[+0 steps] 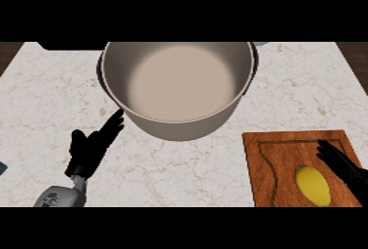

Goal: Pick the lemon from the cutting board and place it in the pot

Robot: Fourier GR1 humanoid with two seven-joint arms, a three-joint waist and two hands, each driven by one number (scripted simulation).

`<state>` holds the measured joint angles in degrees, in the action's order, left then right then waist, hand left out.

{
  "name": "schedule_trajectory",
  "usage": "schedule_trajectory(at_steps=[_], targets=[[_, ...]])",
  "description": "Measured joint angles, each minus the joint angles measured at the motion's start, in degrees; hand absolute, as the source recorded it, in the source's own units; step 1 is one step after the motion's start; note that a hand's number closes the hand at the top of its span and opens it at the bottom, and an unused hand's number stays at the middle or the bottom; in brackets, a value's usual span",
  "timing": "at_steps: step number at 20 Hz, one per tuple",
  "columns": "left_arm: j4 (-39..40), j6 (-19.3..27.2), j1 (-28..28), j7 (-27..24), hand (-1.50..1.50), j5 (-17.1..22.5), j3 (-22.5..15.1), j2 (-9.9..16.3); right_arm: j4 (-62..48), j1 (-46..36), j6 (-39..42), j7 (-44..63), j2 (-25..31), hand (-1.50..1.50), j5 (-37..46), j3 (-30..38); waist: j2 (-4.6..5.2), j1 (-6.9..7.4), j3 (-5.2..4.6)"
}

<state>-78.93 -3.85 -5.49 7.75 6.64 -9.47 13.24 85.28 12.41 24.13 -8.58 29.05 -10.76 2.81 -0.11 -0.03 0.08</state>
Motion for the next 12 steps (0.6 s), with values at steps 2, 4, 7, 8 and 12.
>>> schedule_trajectory(at_steps=[2, 4, 7, 8, 12], targets=[[-0.1, -0.5, 0.6, -0.6, 0.0, -0.3, 0.2, -0.2, -2.8, -1.0, 0.5, -1.0, -1.6, -1.5, 0.8, -0.3, -0.09, 0.03, -0.07], [-0.2, -1.2, 0.7, -0.7, 0.0, -0.5, 0.8, -0.2, -5.1, -2.5, 1.7, -1.2, -2.4, -1.5, 0.7, 0.3, -0.21, -0.06, -0.26], [0.2, -1.8, 0.7, -0.9, 0.0, -0.8, 1.4, -0.3, -8.2, -3.6, 1.1, -5.0, -4.3, 1.5, 3.7, -0.1, -0.62, -0.27, -0.83], [-0.1, -1.6, 0.8, -0.9, 0.0, -0.9, 1.5, -0.5, -7.9, -3.3, 0.4, -6.9, -3.9, 1.5, 6.1, -0.7, -0.62, -0.26, -0.85], [0.1, -2.1, 0.9, -1.5, 0.0, -1.1, 1.7, -0.8, -11.1, -5.4, -1.3, -14.4, -4.9, 1.5, 11.0, -1.7, -0.76, 0.16, -1.07]])
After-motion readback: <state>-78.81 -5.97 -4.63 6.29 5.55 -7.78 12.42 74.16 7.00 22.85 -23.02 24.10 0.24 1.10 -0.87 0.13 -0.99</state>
